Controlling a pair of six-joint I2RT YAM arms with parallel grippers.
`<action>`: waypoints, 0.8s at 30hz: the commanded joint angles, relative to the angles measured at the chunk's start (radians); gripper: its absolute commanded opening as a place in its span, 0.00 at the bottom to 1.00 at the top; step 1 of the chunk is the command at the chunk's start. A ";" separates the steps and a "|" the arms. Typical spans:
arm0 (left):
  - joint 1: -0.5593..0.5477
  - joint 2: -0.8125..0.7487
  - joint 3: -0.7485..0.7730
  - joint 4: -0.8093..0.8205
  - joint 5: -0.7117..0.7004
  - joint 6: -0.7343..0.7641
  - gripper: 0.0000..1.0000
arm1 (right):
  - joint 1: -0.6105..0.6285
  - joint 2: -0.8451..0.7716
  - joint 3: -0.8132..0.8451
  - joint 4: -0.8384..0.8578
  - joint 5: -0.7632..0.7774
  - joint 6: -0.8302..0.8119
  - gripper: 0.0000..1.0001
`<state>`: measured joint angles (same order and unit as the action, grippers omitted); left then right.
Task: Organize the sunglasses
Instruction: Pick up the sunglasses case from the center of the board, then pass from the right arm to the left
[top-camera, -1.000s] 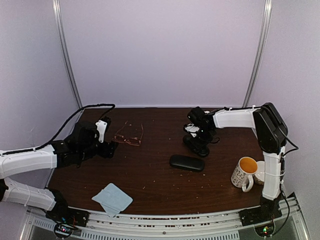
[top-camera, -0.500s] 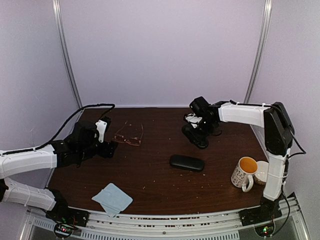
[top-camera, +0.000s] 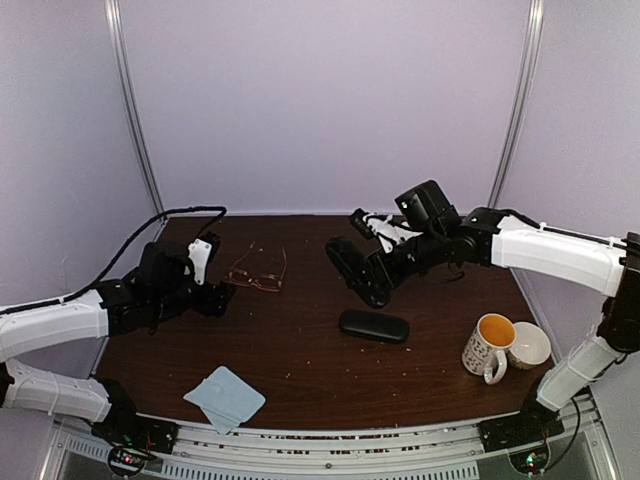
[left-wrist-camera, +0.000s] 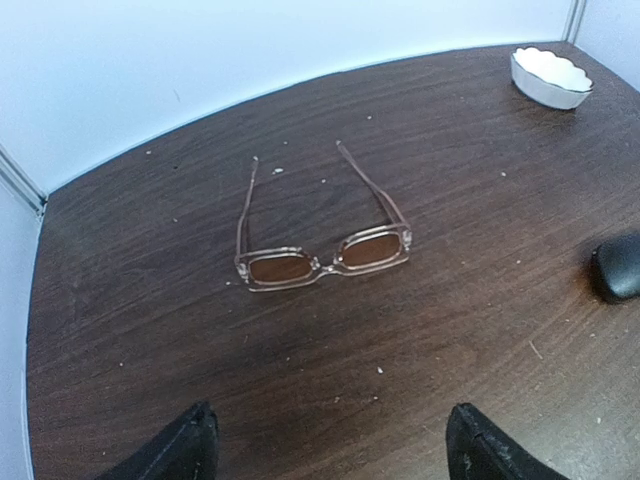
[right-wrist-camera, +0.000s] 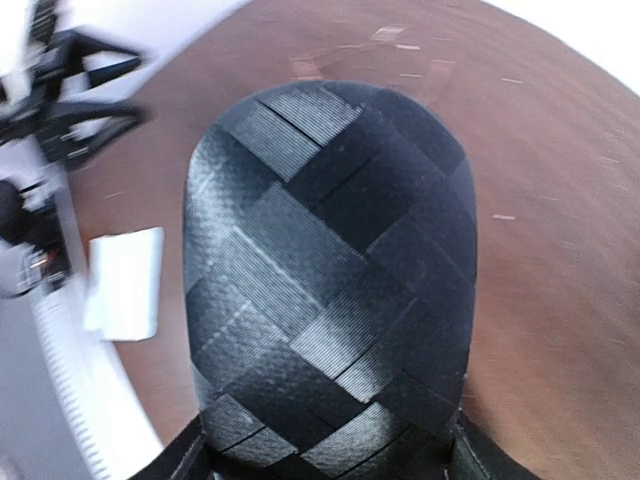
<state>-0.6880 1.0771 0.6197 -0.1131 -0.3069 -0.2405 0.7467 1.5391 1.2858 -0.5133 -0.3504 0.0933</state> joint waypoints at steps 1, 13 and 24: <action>0.005 -0.051 0.048 0.005 0.153 -0.022 0.82 | 0.069 -0.082 -0.067 0.135 -0.163 0.073 0.27; -0.031 -0.160 -0.011 0.276 0.641 -0.203 0.87 | 0.174 -0.117 -0.129 0.319 -0.352 0.151 0.25; -0.156 -0.055 0.036 0.473 0.815 -0.279 0.89 | 0.237 -0.118 -0.112 0.359 -0.368 0.170 0.23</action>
<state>-0.8181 0.9886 0.6197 0.2184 0.3988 -0.4767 0.9707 1.4425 1.1454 -0.2115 -0.6983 0.2451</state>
